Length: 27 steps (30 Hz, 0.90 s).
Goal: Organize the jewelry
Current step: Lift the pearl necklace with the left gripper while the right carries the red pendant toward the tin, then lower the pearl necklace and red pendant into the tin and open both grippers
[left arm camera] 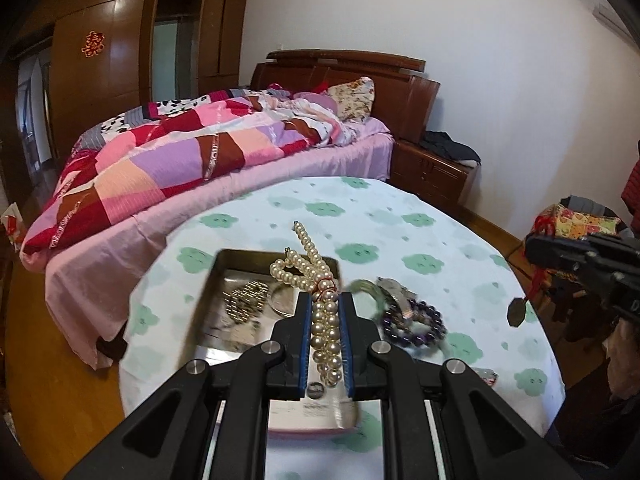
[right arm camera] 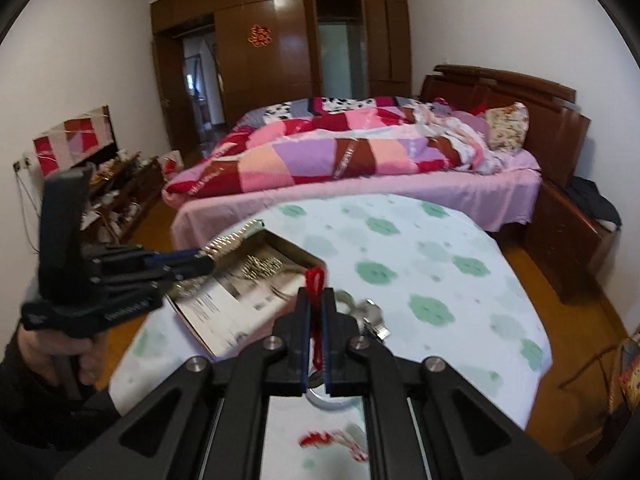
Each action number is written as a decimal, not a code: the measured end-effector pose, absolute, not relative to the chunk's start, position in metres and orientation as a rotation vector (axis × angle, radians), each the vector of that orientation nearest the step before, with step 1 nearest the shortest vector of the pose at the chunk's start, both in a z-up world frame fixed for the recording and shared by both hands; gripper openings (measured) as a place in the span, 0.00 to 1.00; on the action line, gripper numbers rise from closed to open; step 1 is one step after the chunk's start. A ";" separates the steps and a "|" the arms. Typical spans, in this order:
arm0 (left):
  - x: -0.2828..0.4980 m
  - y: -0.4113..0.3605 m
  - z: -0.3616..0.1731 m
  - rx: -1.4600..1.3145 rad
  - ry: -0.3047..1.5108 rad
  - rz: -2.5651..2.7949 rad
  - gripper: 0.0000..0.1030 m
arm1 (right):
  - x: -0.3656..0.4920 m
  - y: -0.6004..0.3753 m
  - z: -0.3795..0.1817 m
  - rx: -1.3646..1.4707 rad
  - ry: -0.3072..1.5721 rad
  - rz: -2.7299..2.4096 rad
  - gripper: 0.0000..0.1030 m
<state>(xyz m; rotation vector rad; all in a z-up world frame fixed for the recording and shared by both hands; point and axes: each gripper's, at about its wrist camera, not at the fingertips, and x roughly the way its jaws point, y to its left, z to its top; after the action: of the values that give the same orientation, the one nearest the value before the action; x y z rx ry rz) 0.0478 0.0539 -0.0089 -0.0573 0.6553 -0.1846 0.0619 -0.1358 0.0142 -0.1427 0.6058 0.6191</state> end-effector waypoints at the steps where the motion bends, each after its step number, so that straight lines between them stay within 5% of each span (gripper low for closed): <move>1: 0.051 0.059 -0.009 -0.059 0.655 -0.176 0.12 | 0.064 -0.131 0.016 -0.147 0.597 0.622 0.06; 13: 0.075 0.089 -0.027 -0.079 0.700 -0.136 0.12 | 0.092 -0.069 0.019 -0.154 0.579 0.704 0.06; 27: 0.097 0.109 -0.060 -0.104 0.782 -0.093 0.12 | 0.123 -0.015 -0.040 -0.185 0.729 0.741 0.06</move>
<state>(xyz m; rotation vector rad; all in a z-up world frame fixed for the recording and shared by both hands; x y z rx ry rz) 0.0973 0.1094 -0.0597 -0.1037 0.7825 -0.0932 0.1225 -0.0149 -0.0403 -0.1854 0.7291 0.7408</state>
